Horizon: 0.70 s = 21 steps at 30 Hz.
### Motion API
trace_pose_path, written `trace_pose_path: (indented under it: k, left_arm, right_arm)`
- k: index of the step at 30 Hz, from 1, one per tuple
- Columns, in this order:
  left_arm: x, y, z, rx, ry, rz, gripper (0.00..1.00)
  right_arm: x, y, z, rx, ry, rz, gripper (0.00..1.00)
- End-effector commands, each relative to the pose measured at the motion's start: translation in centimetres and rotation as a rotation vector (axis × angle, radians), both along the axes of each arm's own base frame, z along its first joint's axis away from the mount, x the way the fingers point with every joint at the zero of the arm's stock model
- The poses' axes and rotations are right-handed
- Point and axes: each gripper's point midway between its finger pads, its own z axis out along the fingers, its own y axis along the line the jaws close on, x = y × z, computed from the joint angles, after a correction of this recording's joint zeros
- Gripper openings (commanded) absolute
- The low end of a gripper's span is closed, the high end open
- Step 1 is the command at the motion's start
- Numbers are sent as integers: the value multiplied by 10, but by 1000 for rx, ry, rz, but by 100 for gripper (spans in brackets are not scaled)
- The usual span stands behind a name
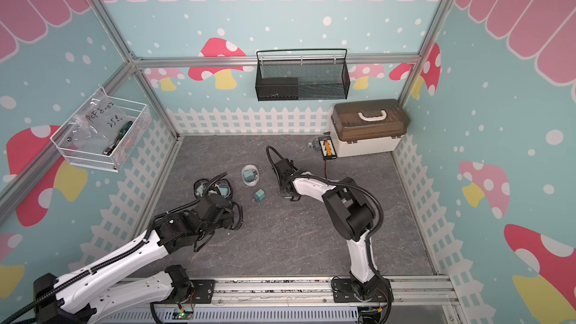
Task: Pack away charging kits
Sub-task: Pick up the charging cable from the center of the board.
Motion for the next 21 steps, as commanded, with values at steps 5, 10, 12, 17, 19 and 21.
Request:
trace_pose_path:
  k: [5, 10, 12, 17, 19, 21]
  left_arm:
    - [32, -112, 33, -60, -187, -233, 0]
    - [46, -161, 22, -77, -182, -319, 0]
    - [47, -175, 19, -95, -169, -357, 0]
    - [53, -193, 13, -91, -162, -390, 0]
    - [54, -197, 9, -88, -154, -397, 0]
    - [55, -201, 6, -92, -141, -403, 0]
  right_arm:
    - [-65, -26, 80, 273, -182, 50, 0]
    - [-102, -27, 99, 362, -230, 109, 0]
    - [-109, -25, 100, 383, -232, 110, 0]
    - [-113, -17, 95, 383, -220, 119, 0]
    - [-112, -15, 92, 372, -218, 115, 0]
    - [-109, -16, 91, 358, -222, 102, 0]
